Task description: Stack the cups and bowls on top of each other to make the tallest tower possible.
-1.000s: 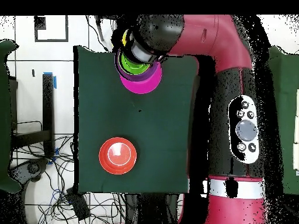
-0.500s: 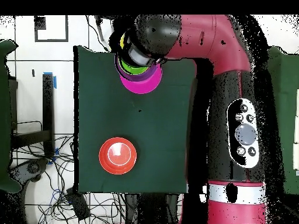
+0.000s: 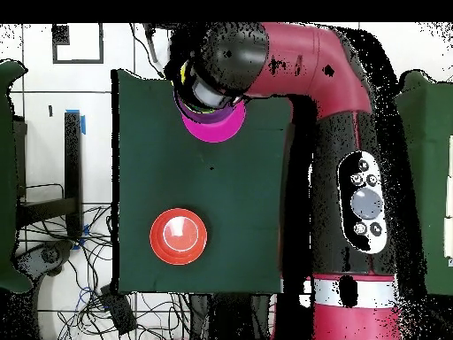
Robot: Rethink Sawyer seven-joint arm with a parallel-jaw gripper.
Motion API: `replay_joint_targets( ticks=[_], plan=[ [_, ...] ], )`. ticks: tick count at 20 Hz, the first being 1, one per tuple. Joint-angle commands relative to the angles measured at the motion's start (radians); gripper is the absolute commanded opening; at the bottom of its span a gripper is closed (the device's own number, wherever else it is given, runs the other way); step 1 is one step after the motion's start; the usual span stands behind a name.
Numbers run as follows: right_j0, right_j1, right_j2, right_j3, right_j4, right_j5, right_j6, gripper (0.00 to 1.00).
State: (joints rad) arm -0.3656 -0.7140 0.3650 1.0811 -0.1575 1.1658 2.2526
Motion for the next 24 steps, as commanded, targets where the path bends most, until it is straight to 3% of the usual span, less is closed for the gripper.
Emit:
replay_joint_targets(
  ticks=[1, 24],
  plan=[
    [-0.004, 0.015, 0.015, 0.152, -0.025, -0.030, -0.107, 0.00],
    [-0.006, 0.030, 0.018, 0.135, -0.041, -0.048, -0.112, 0.00]
  ],
)
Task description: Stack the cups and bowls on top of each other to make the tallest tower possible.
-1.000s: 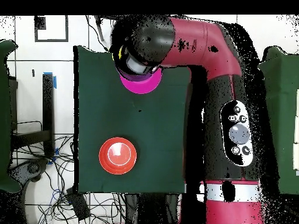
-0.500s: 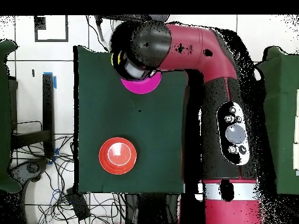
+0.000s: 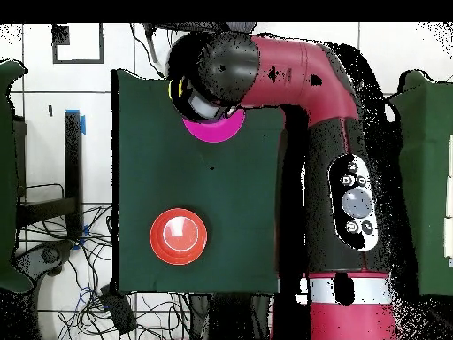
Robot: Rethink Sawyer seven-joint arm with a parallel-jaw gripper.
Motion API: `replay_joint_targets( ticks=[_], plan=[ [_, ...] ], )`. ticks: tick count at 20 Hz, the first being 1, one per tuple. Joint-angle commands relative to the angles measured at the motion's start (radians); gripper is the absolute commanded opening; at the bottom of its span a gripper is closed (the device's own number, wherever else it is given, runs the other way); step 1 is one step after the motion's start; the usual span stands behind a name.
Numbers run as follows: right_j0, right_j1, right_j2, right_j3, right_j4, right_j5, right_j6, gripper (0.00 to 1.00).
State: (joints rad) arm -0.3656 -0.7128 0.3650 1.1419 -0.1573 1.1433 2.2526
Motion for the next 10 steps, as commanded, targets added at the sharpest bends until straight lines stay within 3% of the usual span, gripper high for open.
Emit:
replay_joint_targets(
  ticks=[1, 4, 5, 10],
  plan=[
    [-0.007, 0.028, 0.019, 0.076, -0.044, -0.033, -0.118, 0.00],
    [-0.009, 0.026, 0.022, 0.077, -0.047, -0.045, -0.129, 0.00],
    [-0.010, 0.025, 0.023, 0.077, -0.047, -0.048, -0.130, 1.00],
    [-0.012, 0.022, 0.027, 0.087, -0.047, -0.059, -0.140, 1.00]
  ],
)
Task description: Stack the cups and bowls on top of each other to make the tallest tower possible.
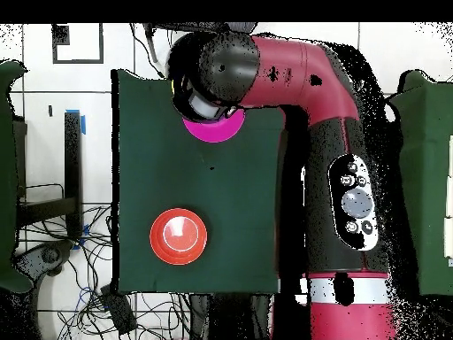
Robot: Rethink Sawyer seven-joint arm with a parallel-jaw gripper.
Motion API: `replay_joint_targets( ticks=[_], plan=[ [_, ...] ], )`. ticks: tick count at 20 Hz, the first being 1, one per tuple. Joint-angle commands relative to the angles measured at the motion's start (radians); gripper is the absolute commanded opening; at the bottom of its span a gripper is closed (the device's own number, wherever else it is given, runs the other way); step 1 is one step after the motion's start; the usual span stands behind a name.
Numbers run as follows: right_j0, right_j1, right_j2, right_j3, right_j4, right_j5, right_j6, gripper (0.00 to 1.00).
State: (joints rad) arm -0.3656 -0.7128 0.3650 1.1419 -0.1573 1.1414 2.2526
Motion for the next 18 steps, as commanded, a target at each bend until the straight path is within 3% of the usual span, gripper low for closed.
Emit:
replay_joint_targets(
  ticks=[1, 13, 18],
  plan=[
    [-0.012, 0.021, 0.027, 0.087, -0.049, -0.062, -0.142, 1.00],
    [-0.015, 0.022, 0.030, 0.091, -0.043, -0.061, -0.146, 1.00],
    [-0.013, 0.028, 0.027, 0.067, -0.035, -0.015, -0.136, 1.00]
  ],
)
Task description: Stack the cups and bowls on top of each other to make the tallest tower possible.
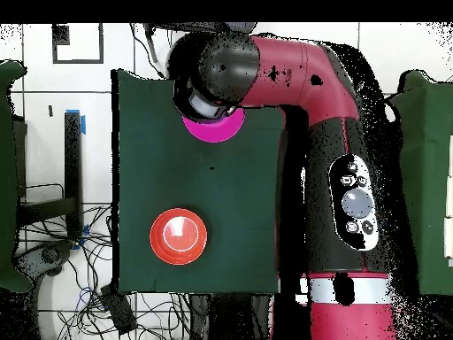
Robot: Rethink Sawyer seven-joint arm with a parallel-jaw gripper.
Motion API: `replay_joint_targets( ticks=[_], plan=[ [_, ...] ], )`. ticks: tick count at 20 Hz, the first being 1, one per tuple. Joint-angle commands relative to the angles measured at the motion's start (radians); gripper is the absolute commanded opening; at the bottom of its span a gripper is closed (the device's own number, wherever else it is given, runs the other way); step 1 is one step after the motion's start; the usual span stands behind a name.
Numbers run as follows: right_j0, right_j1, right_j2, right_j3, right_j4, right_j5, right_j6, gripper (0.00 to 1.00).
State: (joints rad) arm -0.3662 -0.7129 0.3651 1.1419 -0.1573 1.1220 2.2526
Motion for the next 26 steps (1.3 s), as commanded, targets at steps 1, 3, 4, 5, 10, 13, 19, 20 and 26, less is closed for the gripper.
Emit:
replay_joint_targets(
  ticks=[1, 3, 4, 5, 10, 13, 19, 20, 26],
  plan=[
    [-0.015, 0.027, 0.029, 0.068, -0.031, 0.008, -0.136, 1.00],
    [-0.016, 0.019, 0.028, 0.066, -0.028, 0.023, -0.138, 1.00],
    [-0.017, 0.020, 0.029, 0.056, -0.028, 0.033, -0.139, 1.00],
    [-0.017, 0.017, 0.028, 0.050, -0.027, 0.042, -0.141, 1.00],
    [-0.010, 0.001, 0.024, -0.025, -0.032, 0.144, -0.142, 1.00],
    [0.000, -0.008, 0.022, -0.088, -0.043, 0.217, -0.144, 1.00],
    [0.020, -0.035, 0.022, -0.169, -0.058, 0.342, -0.136, 1.00],
    [0.020, -0.036, 0.024, -0.180, -0.059, 0.357, -0.138, 1.00],
    [0.024, -0.041, 0.031, -0.248, -0.070, 0.444, -0.145, 1.00]
  ],
)
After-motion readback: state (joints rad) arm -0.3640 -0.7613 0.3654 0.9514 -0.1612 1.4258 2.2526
